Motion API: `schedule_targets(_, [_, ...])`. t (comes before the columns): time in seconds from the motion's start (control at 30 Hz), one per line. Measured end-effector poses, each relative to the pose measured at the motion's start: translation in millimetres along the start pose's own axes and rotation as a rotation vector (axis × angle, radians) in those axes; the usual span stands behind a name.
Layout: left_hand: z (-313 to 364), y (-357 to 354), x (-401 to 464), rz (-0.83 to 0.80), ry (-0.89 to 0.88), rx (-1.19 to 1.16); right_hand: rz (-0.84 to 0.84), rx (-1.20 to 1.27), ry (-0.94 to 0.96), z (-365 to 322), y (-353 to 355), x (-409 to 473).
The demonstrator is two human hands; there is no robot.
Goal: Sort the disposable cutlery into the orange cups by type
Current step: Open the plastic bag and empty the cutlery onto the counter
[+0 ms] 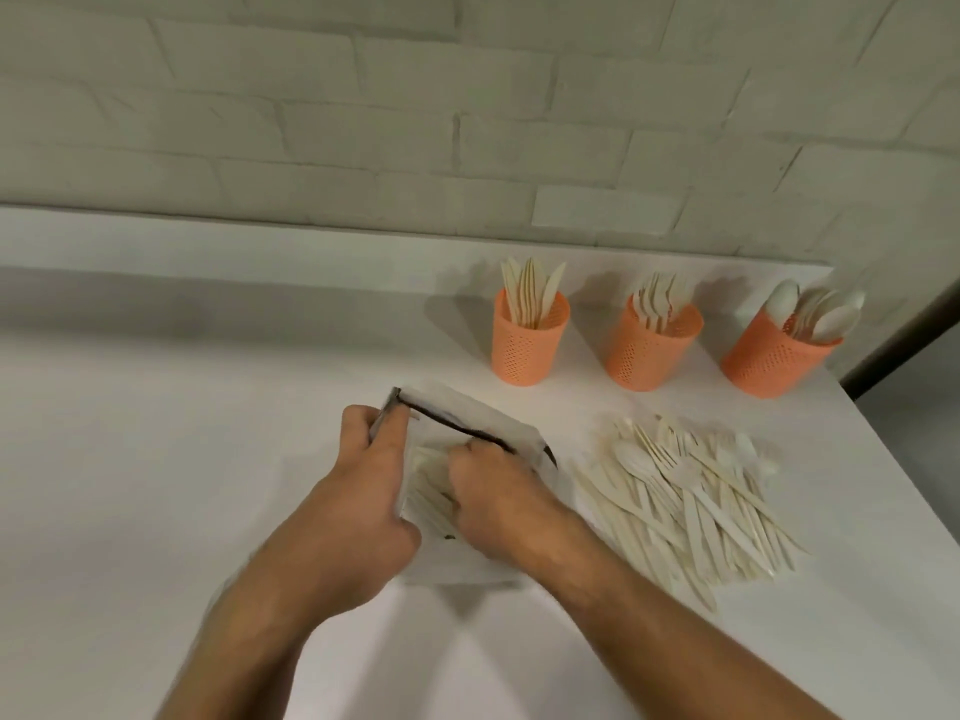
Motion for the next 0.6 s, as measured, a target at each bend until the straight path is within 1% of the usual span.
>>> schedule_targets(0.03, [-1.2,-0.4,-0.7,-0.008,0.002,0.006,-0.025,-0.037,-0.061,1.6,-3.3,3.4])
schedule_targets(0.1, [-3.9,-1.7,-2.0,-0.025,0.009,0.011,-0.086,-0.065,-0.126,3.1,-7.0,6.1])
schedule_targets(0.2, [-6.9,-4.0,-2.0,-0.036,0.008,0.000,-0.123,-0.108,-0.156,5.3,-9.2,7.9])
schedule_targets(0.33, [-8.1,-4.6,-0.8,-0.034,0.007,-0.005,-0.177,-0.087,-0.169,9.0,-12.9,9.0])
schedule_targets(0.47, [-8.3,-6.2,0.1,-0.040,-0.007,-0.001,-0.157,-0.130,-0.204,12.9,-16.8,13.5])
schedule_targets(0.6, [-7.5,-7.2,1.0,-0.046,-0.008,0.000,-0.118,-0.236,-0.227,15.3,-17.6,16.7])
Point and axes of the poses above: each hand's wrist, its own x-axis towards the middle knuckle, its own y-axis out of the back of the hand, z = x × y, the point moved 1 cm from there along x, towards the middle knuckle, and after that the axes turned 7 degrees about -z, right-handed, at the moved point
